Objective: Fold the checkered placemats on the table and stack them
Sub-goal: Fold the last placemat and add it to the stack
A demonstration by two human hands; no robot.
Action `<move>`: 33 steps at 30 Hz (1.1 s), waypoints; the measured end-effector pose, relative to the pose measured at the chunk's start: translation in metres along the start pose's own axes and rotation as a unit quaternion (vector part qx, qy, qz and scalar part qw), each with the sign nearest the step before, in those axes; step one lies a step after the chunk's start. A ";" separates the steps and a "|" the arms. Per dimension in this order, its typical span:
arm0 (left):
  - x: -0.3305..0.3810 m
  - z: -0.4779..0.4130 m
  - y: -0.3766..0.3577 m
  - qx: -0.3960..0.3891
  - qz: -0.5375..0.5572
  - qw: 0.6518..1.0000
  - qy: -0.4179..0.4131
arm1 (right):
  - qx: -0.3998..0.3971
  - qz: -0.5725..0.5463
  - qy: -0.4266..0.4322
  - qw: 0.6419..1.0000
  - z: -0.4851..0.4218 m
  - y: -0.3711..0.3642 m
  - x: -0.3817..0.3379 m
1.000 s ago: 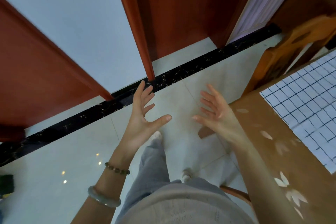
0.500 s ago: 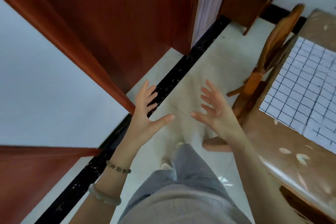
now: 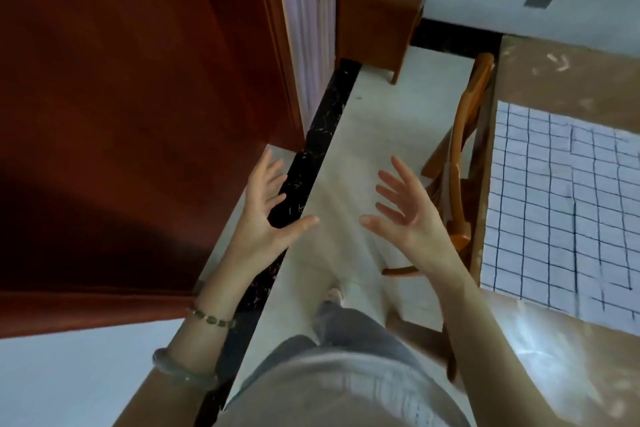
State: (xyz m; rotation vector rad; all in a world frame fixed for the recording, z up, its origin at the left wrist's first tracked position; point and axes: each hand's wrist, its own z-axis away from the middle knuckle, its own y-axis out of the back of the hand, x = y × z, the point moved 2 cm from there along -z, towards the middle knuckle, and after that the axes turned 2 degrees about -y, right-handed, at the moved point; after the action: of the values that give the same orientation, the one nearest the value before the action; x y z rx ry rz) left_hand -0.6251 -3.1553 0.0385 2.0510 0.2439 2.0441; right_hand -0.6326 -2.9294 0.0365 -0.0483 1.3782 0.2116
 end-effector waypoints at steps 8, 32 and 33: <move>0.013 -0.125 -0.025 -0.082 0.015 0.996 -0.034 | 0.085 0.026 0.003 0.996 -0.079 0.046 -0.019; 0.078 -0.437 -0.212 -0.559 -0.012 0.812 -0.169 | 0.560 -0.091 -0.086 0.819 -0.183 0.144 -0.031; 0.081 -0.436 -0.226 -0.579 -0.011 0.797 -0.171 | 0.580 -0.094 -0.092 0.804 -0.178 0.147 -0.030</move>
State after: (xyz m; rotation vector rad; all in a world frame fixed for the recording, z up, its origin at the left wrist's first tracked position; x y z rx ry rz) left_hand -1.0488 -2.8951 0.0511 1.4590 -0.8408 1.1598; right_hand -0.8362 -2.8171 0.0444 0.8381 1.1030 -0.8017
